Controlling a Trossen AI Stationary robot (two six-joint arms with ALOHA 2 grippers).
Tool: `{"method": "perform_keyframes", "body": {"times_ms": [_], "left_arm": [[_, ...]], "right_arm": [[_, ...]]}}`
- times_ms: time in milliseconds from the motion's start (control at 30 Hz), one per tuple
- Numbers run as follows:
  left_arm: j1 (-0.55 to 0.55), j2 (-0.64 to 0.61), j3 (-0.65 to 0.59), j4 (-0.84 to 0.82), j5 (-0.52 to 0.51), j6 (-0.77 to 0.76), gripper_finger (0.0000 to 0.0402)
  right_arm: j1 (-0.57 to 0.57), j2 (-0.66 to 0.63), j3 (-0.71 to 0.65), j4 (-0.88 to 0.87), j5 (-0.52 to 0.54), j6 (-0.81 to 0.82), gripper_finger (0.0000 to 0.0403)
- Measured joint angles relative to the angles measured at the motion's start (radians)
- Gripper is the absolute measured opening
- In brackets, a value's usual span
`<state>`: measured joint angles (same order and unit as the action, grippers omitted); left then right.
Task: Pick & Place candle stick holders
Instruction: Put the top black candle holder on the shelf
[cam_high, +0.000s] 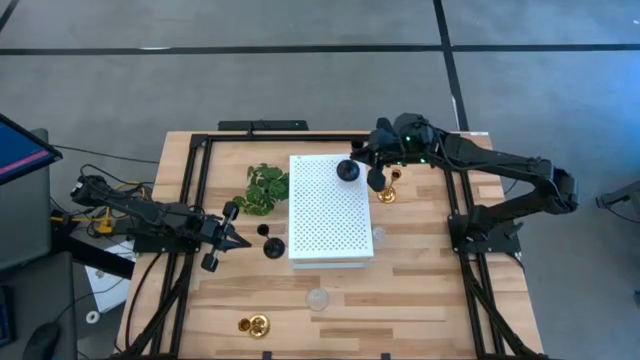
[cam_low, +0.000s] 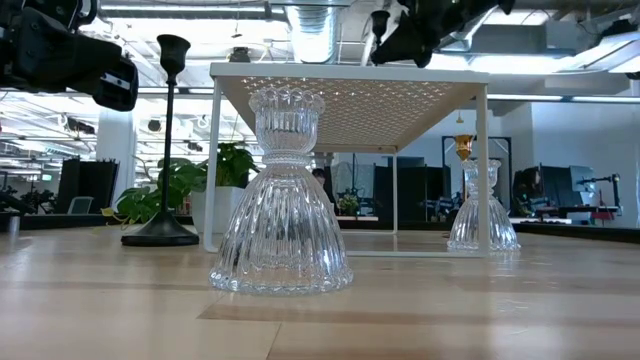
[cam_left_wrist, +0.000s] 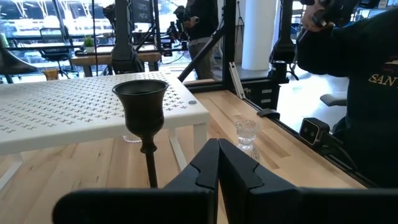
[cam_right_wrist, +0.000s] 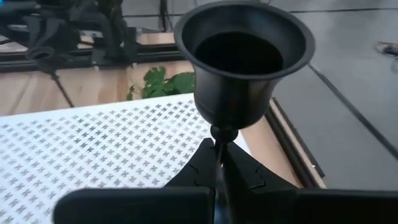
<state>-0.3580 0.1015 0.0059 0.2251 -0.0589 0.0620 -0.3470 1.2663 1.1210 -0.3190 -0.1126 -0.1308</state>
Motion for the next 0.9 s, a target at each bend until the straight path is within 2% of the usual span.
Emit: {"method": "perform_keyframes", "body": {"times_ms": [100, 633, 900], "left_arm": [[0.0, 0.01, 0.0, 0.0, 0.0, 0.0, 0.0006], [0.0, 0.13, 0.0, 0.027, 0.0, 0.0, 0.0006], [0.0, 0.13, 0.0, 0.038, 0.0, 0.0, 0.0006]], "right_arm": [[-0.008, -0.001, 0.0, 0.009, -0.047, 0.001, 0.0], [-0.009, 0.002, 0.0, 0.016, -0.086, 0.0, 0.0], [-0.034, 0.111, 0.0, 0.072, -0.074, 0.0, 0.0]]}}
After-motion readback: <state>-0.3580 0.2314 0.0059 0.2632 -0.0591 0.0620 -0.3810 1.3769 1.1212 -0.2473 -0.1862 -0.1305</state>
